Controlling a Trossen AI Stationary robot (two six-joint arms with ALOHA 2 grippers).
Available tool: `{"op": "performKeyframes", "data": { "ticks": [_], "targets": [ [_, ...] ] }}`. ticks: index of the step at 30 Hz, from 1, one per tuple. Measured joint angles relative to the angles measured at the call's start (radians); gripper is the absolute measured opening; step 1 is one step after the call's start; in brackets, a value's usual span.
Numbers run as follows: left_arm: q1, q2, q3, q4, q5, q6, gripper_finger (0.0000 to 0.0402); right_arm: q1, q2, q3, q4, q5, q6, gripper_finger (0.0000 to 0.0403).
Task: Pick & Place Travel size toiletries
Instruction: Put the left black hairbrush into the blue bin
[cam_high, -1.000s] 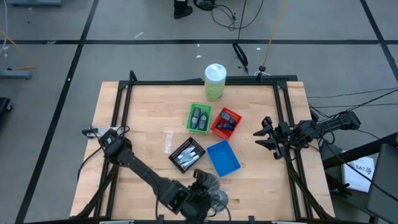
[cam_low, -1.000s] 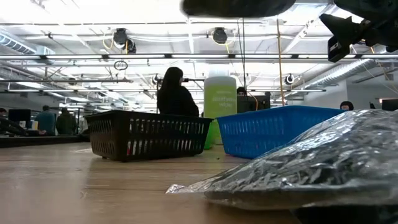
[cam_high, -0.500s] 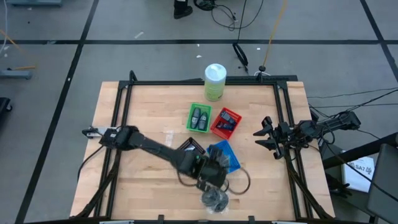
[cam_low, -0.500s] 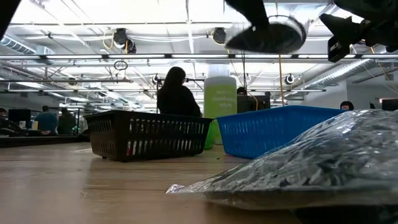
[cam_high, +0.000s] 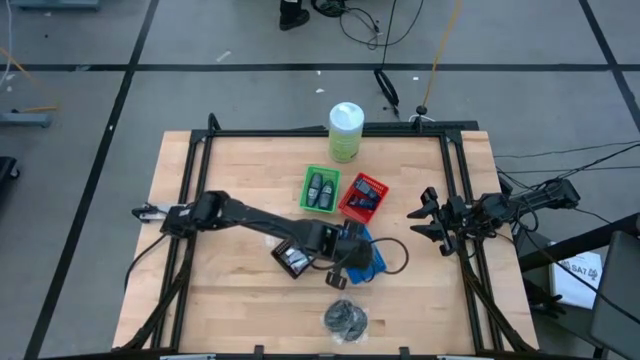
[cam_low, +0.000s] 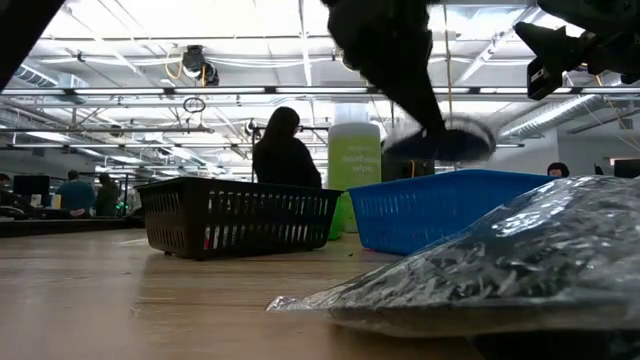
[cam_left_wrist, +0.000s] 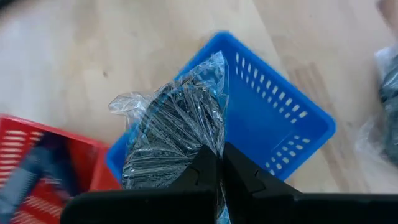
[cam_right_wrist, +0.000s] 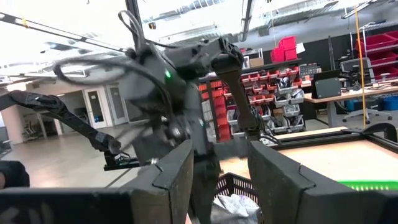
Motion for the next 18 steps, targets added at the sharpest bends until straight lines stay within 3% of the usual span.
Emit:
{"op": "performKeyframes", "data": {
  "ticks": [6,18],
  "targets": [
    [0.023,0.001,-0.088,0.123,0.08,-0.018,0.0,0.0,0.0,0.0,0.0,0.0,0.0,0.0141],
    [0.024,0.001,-0.122,0.136,0.091,-0.059,0.0007,0.0,0.0,0.0,0.0,0.0,0.0,0.0141]
  ]
}}
